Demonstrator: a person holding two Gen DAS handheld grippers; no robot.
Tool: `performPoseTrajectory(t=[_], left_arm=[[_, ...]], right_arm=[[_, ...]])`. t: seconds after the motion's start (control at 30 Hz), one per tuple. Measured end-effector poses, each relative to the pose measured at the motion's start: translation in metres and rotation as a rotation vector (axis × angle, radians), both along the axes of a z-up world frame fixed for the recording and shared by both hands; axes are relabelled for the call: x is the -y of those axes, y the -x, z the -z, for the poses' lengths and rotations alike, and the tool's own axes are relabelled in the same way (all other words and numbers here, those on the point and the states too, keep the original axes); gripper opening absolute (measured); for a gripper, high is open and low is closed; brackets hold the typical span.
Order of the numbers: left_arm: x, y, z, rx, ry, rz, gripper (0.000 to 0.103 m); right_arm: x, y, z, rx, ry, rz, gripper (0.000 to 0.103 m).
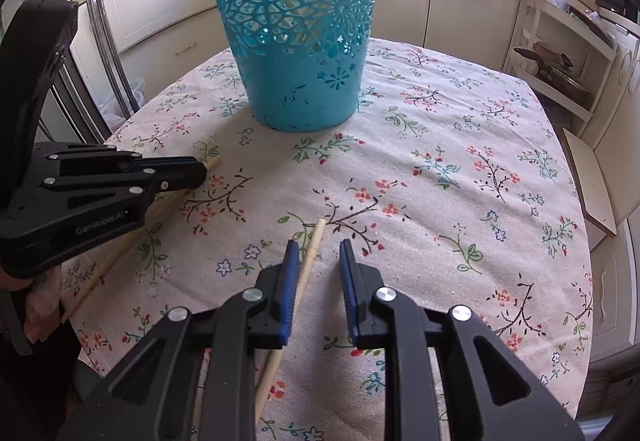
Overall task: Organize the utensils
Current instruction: 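Lift the stick with the left tool into the basket and release it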
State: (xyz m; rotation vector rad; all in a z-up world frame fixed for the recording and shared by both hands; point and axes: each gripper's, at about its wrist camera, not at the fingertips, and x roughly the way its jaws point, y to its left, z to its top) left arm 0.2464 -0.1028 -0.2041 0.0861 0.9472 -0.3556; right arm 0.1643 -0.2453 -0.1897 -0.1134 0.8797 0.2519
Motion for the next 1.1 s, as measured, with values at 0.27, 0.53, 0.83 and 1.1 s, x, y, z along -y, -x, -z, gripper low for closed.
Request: performPoseTrajectory(t=[0.27,0.53,0.83,1.1], left_arm=[[-0.013,0.012,-0.029,0.052,0.122,0.018,0.005],[-0.039,0.027,-0.092,0.189,0.341,0.064,0.005],[-0.051,0.021,-0.168,0.344,0.470,0.048,0.005],[-0.041,-0.004,-0.221,0.535,0.473,0.007,0.005]], right_arm=[[0.001,0.000,0.000,0.016,-0.014,-0.004,0.021],[0.001,0.001,0.000,0.019,-0.012,-0.001,0.022],[0.001,0.001,0.000,0.020,-0.011,-0.002,0.022],[0.001,0.001,0.000,0.020,-0.013,-0.002,0.022]])
